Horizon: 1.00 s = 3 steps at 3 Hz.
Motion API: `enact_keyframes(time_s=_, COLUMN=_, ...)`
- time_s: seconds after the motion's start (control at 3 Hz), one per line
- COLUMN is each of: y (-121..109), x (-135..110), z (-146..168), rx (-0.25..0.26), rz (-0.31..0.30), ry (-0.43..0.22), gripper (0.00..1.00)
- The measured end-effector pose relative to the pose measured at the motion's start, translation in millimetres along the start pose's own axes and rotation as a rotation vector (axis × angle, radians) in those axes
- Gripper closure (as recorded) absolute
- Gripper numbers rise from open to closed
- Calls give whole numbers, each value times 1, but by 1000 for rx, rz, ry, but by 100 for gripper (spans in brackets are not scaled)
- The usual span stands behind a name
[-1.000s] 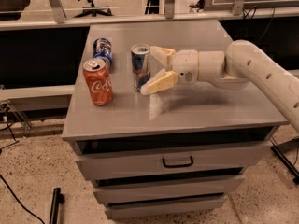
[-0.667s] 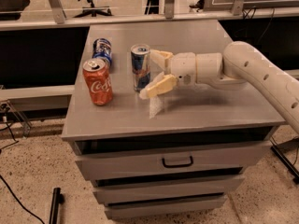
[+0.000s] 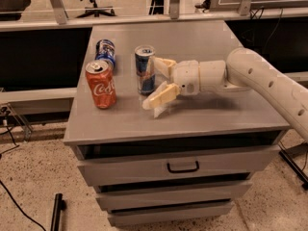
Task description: Knock redbull can over
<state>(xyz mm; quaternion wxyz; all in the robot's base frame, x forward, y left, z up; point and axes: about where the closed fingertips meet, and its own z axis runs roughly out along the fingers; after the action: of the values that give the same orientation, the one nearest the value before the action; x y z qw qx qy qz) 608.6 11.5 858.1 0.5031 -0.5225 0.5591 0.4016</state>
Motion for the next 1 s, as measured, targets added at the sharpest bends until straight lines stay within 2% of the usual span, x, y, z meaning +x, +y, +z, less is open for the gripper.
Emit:
enact_keyframes(time_s=0.33, y=1, x=-1, z=3, rx=-6, rz=-1, ry=-1, gripper=20)
enact_keyframes(time_s=0.67, y=3, x=-2, z=6, rx=-12, rz=-1, ry=-2, gripper=51)
enact_keyframes(time_s=1.0, y=3, x=-2, z=8, rx=-15, rz=-2, ry=-3, gripper=60)
